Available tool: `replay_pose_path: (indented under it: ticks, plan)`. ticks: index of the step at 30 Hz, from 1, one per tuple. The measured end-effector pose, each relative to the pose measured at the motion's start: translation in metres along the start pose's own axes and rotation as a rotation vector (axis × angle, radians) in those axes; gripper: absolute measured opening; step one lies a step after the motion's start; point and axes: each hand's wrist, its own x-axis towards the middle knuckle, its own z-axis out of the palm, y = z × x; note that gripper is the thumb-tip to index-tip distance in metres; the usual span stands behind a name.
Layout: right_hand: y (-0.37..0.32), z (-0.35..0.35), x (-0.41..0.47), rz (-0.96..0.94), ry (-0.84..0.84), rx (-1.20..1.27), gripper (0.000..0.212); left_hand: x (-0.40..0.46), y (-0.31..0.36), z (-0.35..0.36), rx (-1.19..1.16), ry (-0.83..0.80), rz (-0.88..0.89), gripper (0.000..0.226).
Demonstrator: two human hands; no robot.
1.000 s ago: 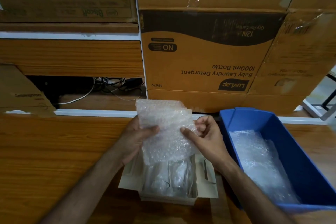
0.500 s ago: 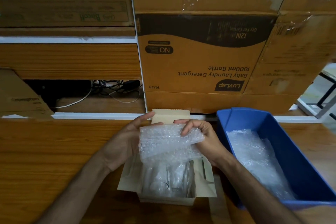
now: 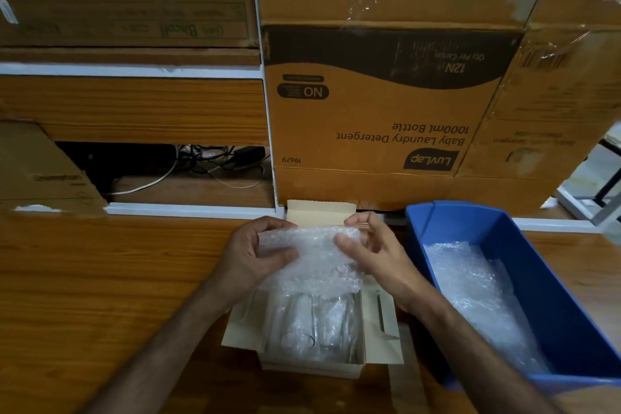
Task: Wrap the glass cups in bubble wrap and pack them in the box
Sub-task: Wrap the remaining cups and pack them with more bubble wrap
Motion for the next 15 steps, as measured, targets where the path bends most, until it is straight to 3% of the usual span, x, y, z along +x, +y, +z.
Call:
replay_pose_path:
  ticks: [3, 6, 8, 10, 12, 15]
  plan:
    - [-0.005, 0.002, -0.003, 0.005, 0.044, -0.048, 0.068, 0.002, -0.001, 0.002, 0.009, 0.009, 0.086, 0.018]
    - [-0.003, 0.003, 0.002, -0.043, -0.047, -0.055, 0.042, 0.002, -0.001, 0.002, 0.017, -0.015, 0.107, 0.014]
    - [0.002, 0.002, 0.004, -0.069, -0.074, -0.006, 0.026, 0.002, -0.001, -0.002, -0.002, -0.064, 0.06, 0.026]
    - [0.004, 0.002, 0.003, -0.118, -0.062, 0.025, 0.029, 0.001, 0.0, -0.009, -0.04, -0.186, -0.014, 0.031]
    - [0.004, 0.003, 0.003, -0.158, -0.044, 0.02, 0.04, -0.002, 0.001, -0.016, -0.091, -0.337, -0.077, 0.021]
    - [0.006, 0.002, 0.002, -0.19, -0.05, -0.019, 0.034, -0.006, 0.003, -0.015, -0.103, -0.351, -0.157, 0.01]
